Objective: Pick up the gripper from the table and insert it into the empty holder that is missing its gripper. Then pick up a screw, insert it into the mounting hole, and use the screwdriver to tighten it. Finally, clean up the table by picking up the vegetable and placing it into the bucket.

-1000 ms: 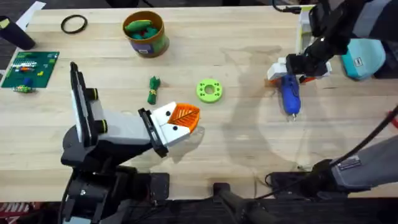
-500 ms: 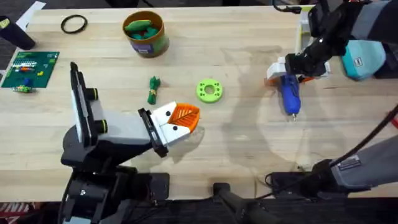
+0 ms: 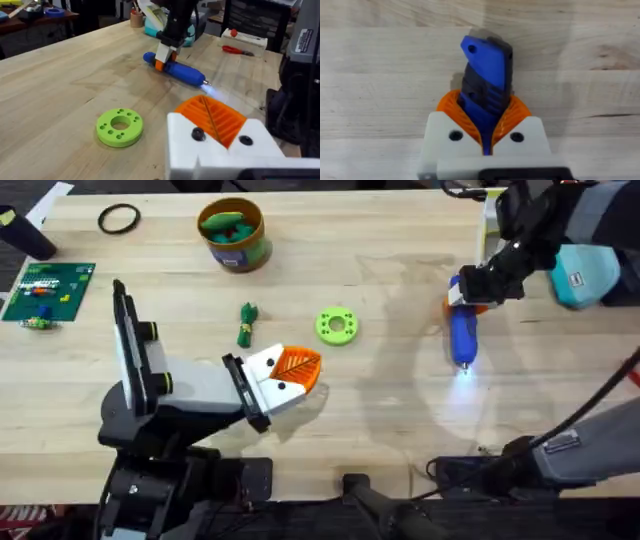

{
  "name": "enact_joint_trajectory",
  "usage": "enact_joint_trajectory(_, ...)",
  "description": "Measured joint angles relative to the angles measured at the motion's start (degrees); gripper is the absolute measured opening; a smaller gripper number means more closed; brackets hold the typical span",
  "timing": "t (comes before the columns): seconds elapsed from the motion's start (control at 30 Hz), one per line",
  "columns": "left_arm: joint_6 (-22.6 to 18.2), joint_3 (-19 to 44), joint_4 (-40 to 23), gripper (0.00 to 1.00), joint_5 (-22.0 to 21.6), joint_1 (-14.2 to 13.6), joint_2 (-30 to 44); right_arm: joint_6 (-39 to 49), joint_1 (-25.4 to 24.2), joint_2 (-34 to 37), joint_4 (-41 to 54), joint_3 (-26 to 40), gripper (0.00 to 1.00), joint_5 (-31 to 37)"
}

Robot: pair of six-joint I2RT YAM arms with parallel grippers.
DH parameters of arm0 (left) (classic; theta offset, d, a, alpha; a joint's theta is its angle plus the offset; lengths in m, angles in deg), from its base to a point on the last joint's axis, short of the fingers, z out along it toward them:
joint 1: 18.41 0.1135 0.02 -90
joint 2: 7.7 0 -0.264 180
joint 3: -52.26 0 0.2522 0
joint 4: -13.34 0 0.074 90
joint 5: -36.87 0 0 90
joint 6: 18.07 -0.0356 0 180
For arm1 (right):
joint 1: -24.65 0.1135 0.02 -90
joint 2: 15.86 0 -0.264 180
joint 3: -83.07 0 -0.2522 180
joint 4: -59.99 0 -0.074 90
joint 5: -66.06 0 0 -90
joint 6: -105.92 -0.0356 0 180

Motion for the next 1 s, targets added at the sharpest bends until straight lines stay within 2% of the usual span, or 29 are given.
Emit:
enact_joint_trajectory(0.67,0.01,0.0,0.0,0.011,0.0,0.0,0.0,-0.08,0.02,-1.49,1.37,0.46,0.027,-0.19)
enact_joint_trajectory(0.8,-0.02,0.0,0.0,0.011,0.0,0.0,0.0,-0.1,0.02,-4.72,2.52,3.46,0.027,-0.46)
enact_joint_trajectory(1.0,-0.02,0.0,0.0,0.011,0.0,0.0,0.0,-0.12,0.34,-11.92,2.51,11.32,0.027,-2.95)
